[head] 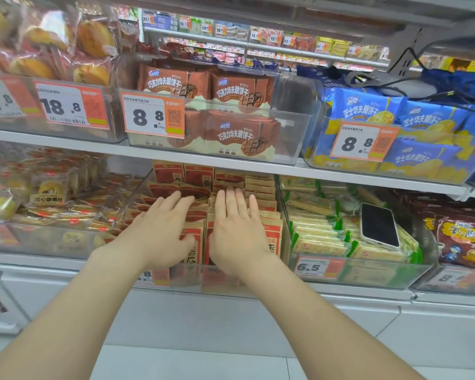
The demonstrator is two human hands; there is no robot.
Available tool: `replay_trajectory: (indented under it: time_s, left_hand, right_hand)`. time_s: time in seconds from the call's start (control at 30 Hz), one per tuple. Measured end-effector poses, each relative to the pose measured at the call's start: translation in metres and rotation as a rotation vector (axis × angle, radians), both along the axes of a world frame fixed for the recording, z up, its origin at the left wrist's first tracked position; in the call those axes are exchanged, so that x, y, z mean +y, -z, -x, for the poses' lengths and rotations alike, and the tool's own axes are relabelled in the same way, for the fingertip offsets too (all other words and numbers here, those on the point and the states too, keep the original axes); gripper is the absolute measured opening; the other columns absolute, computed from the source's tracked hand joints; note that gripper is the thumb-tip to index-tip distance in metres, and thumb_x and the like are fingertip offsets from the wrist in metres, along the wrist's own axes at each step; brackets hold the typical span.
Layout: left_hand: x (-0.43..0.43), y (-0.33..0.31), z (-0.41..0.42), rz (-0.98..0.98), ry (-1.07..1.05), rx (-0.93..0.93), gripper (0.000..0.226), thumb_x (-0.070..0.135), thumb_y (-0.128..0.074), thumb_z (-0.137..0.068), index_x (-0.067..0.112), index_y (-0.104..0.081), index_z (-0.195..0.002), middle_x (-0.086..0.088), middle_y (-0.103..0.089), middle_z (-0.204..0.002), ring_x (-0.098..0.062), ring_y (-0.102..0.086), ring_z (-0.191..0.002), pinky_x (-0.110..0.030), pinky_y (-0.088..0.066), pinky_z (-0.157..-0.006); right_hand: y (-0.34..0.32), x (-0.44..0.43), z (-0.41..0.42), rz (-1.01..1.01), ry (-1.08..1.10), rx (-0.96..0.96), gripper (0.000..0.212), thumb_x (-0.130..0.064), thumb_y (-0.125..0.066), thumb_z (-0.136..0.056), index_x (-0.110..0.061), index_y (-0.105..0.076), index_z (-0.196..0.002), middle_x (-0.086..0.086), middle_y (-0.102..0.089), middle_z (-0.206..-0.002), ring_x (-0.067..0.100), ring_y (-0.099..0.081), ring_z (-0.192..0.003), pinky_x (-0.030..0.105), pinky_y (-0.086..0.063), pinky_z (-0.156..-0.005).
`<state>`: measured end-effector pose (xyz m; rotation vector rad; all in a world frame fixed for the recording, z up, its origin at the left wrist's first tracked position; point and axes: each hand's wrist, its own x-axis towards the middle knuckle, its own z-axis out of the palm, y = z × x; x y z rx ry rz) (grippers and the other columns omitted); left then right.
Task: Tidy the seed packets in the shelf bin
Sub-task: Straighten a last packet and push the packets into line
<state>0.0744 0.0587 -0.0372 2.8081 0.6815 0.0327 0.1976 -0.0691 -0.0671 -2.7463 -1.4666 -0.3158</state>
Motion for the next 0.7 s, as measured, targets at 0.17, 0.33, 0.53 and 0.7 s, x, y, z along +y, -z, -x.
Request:
replay_trajectory:
  time_s: [0.17, 0.33, 0.53, 0.7]
  left_hand:
    - [0.0, 0.003, 0.0, 0.021, 0.008, -0.023, 0.074, 0.038, -0.036, -0.109, 0.044, 0.005, -0.17, 0.006, 0.015, -0.18, -0.039, -0.014, -0.163, -0.055, -0.022, -0.13]
    - [0.001, 0.005, -0.002, 0.004, 0.022, -0.02, 0.071, 0.036, -0.035, -0.11, 0.047, 0.004, -0.169, 0.005, 0.012, -0.18, -0.042, -0.019, -0.161, -0.056, -0.024, -0.129]
    - [0.005, 0.01, -0.004, 0.018, 0.046, 0.013, 0.082, 0.032, -0.043, -0.107, 0.048, 0.011, -0.168, 0.007, 0.021, -0.178, -0.043, -0.015, -0.163, -0.058, -0.026, -0.128]
    - [0.009, 0.012, -0.003, 0.043, 0.07, 0.007, 0.088, 0.029, -0.047, -0.104, 0.052, 0.011, -0.165, 0.012, 0.021, -0.178, -0.044, -0.022, -0.161, -0.058, -0.034, -0.124]
  right_hand:
    - [0.003, 0.014, -0.023, -0.071, 0.015, 0.03, 0.079, -0.046, -0.026, -0.103, -0.008, -0.007, -0.17, 0.015, -0.008, -0.178, 0.033, 0.0, -0.165, 0.061, 0.007, -0.13]
    - [0.003, 0.023, -0.036, -0.144, 0.056, 0.103, 0.084, -0.051, -0.015, -0.096, -0.014, -0.009, -0.171, 0.012, -0.004, -0.179, 0.03, 0.003, -0.166, 0.063, 0.004, -0.13]
    - [-0.007, 0.029, -0.049, -0.129, 0.081, 0.182, 0.08, -0.054, -0.029, -0.103, -0.017, -0.01, -0.171, 0.01, -0.007, -0.179, 0.028, -0.001, -0.166, 0.062, 0.002, -0.131]
    - [-0.019, 0.035, -0.067, -0.045, 0.108, 0.296, 0.081, -0.061, -0.025, -0.102, -0.025, -0.004, -0.172, 0.003, 0.003, -0.18, 0.023, 0.006, -0.166, 0.065, 0.004, -0.129]
